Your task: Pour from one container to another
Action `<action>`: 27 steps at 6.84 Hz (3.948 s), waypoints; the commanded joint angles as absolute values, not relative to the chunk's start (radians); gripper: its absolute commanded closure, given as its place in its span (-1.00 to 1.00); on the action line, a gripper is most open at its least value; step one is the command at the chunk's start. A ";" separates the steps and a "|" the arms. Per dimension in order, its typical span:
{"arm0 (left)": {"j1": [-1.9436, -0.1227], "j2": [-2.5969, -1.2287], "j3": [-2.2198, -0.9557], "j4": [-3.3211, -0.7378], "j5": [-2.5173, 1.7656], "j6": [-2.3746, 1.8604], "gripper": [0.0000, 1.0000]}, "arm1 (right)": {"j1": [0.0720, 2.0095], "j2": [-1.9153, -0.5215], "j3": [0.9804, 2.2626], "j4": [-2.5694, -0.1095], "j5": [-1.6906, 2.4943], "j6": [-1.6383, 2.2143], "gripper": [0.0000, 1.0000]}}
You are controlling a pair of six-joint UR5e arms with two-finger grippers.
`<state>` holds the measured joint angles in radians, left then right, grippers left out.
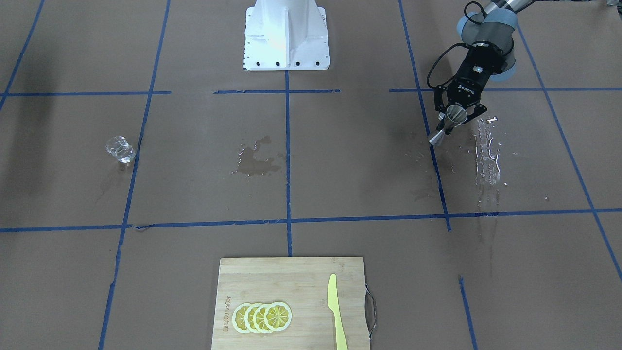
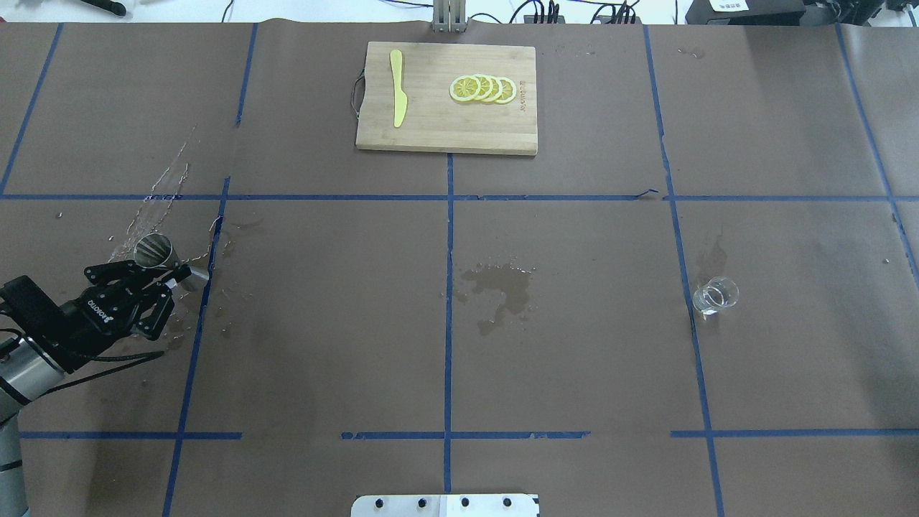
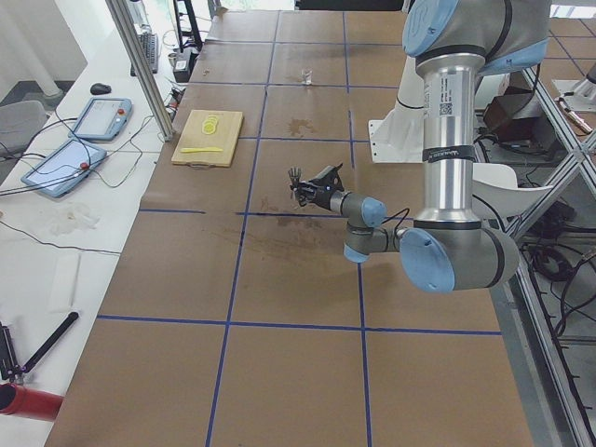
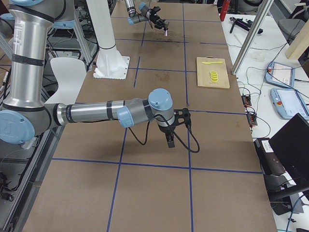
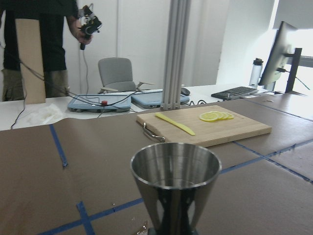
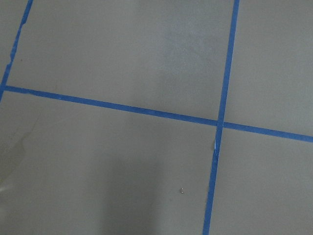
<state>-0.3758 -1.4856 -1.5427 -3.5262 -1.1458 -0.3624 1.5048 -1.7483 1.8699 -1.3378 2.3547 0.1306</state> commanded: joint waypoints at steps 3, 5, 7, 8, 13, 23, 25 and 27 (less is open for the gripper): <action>-0.615 -1.681 -1.529 -3.454 -1.834 -0.184 1.00 | 1.505 -1.740 1.870 -1.338 2.352 0.130 -1.00; -0.623 -1.877 -1.519 -3.216 -1.902 -0.138 1.00 | 1.505 -1.736 1.873 -1.338 2.350 0.168 -1.00; -0.617 -2.035 -1.413 -3.146 -1.924 -0.095 1.00 | 1.505 -1.736 1.879 -1.336 2.352 0.196 -1.00; -0.612 -2.081 -1.405 -3.076 -1.924 -0.097 1.00 | 1.505 -1.735 1.881 -1.336 2.352 0.204 -1.00; -0.531 -2.145 -1.397 -3.040 -1.875 -0.167 1.00 | 1.193 -1.634 1.948 -1.108 2.115 0.876 -1.00; -0.532 -2.138 -1.397 -3.040 -1.875 -0.190 1.00 | 0.177 -1.781 1.987 -1.101 0.559 1.550 -0.97; -0.532 -2.138 -1.397 -3.040 -1.875 -0.190 1.00 | 0.132 -1.776 1.896 -1.101 0.462 1.627 -0.97; -0.532 -2.138 -1.399 -3.040 -1.873 -0.190 1.00 | 0.112 -1.775 1.887 -1.101 0.425 1.660 -0.97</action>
<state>-0.5324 -2.1384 -1.3984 -3.0403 -1.8735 -0.1902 0.1226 -1.7762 1.8942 -1.1014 0.4462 1.6442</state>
